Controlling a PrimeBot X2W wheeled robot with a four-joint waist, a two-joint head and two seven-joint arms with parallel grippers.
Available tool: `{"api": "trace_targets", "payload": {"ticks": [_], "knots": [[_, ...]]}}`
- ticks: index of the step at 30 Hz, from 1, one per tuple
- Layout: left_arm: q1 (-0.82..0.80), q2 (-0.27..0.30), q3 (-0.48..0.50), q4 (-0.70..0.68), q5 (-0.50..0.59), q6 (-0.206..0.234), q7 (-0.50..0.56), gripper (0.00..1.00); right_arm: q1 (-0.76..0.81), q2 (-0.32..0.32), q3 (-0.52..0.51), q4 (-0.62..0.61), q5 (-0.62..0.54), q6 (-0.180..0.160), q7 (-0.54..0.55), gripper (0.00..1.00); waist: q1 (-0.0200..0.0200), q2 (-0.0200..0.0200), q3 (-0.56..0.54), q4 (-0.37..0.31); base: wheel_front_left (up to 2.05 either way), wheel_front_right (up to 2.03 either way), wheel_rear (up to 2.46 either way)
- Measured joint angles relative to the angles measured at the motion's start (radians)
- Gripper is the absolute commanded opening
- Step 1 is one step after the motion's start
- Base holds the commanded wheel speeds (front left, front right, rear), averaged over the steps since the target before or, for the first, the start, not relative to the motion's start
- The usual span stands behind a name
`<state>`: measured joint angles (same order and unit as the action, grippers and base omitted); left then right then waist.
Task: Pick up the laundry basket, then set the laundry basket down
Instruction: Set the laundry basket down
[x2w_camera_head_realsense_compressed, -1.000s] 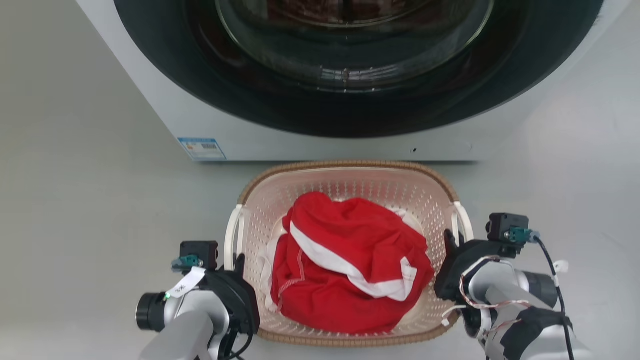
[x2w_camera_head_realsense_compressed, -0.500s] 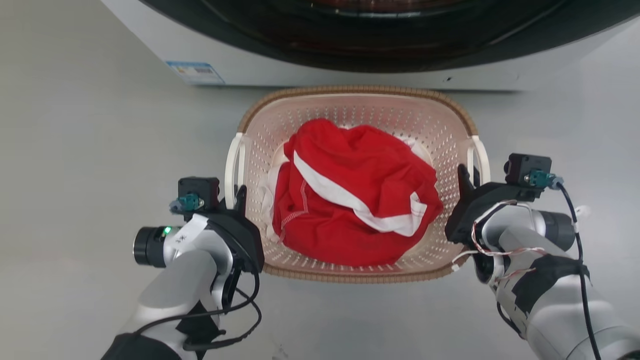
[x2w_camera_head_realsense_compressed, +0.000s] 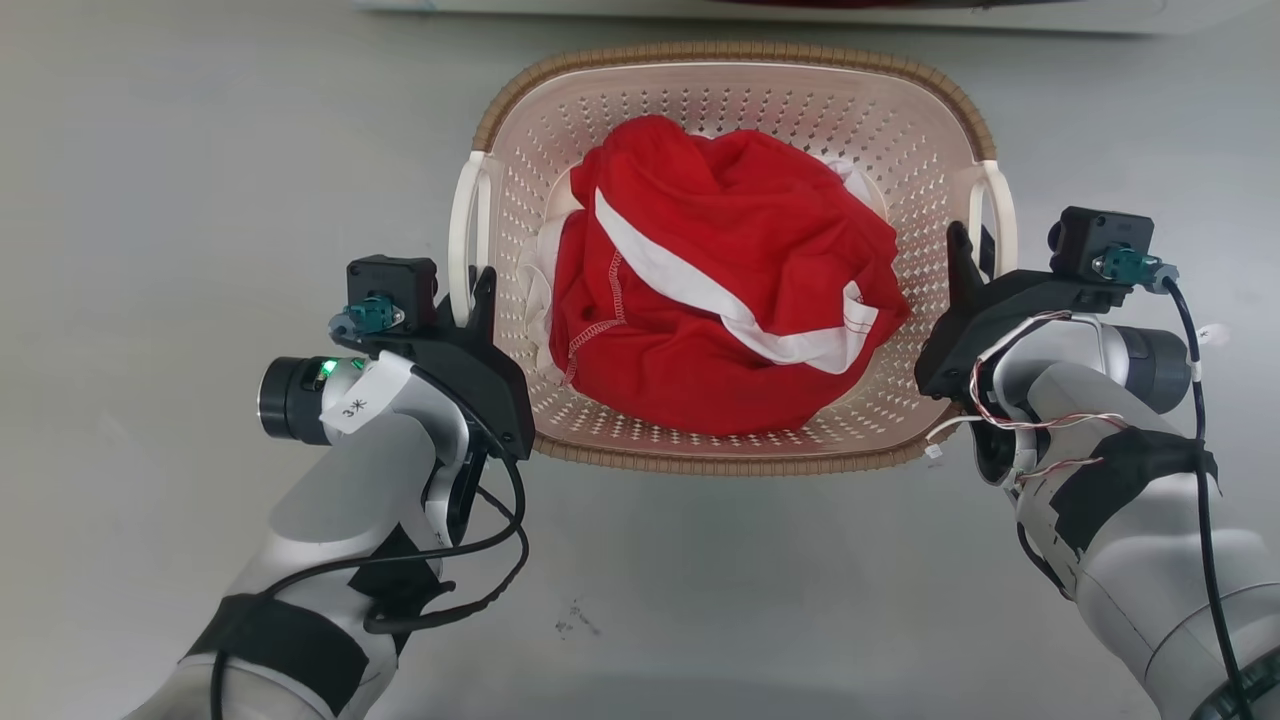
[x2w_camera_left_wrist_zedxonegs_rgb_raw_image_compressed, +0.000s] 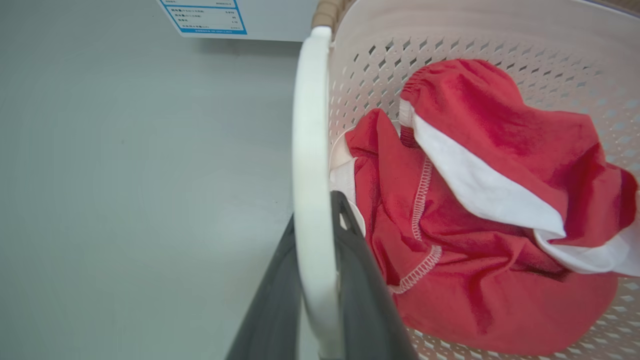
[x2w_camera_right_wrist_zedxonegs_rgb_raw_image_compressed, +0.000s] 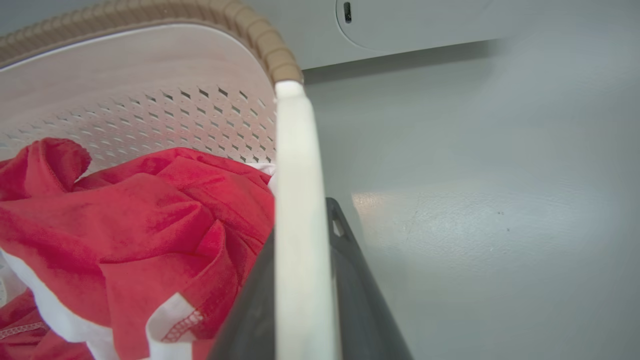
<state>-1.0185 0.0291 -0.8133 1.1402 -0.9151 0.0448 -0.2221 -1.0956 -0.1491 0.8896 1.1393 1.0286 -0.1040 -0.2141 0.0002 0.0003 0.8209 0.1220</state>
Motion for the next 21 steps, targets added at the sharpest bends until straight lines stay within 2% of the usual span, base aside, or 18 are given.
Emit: {"api": "trace_targets", "payload": {"ticks": [12,17,20,21], "knots": [[-0.040,-0.002,0.005,0.006,0.001,0.000,-0.010,0.00,-0.037,0.000,-0.002,0.019,-0.012,0.012,-0.017,0.00,-0.0001,-0.0001,0.074,0.016,0.00,0.00,0.00],[-0.044,-0.006,0.006,0.010,0.002,0.000,-0.017,0.07,-0.043,0.000,-0.003,0.029,-0.018,0.017,-0.024,0.03,-0.0003,-0.0003,0.084,0.015,0.00,0.00,0.00],[-0.047,-0.007,0.006,0.011,0.002,0.000,-0.019,0.07,-0.047,0.000,-0.003,0.032,-0.018,0.018,-0.026,0.04,-0.0003,-0.0002,0.090,0.015,0.00,0.00,0.00],[-0.047,-0.007,0.006,0.011,0.002,0.000,-0.019,0.10,-0.047,0.000,-0.003,0.032,-0.018,0.018,-0.026,0.07,-0.0003,-0.0002,0.090,0.015,0.00,0.00,0.00]]}}
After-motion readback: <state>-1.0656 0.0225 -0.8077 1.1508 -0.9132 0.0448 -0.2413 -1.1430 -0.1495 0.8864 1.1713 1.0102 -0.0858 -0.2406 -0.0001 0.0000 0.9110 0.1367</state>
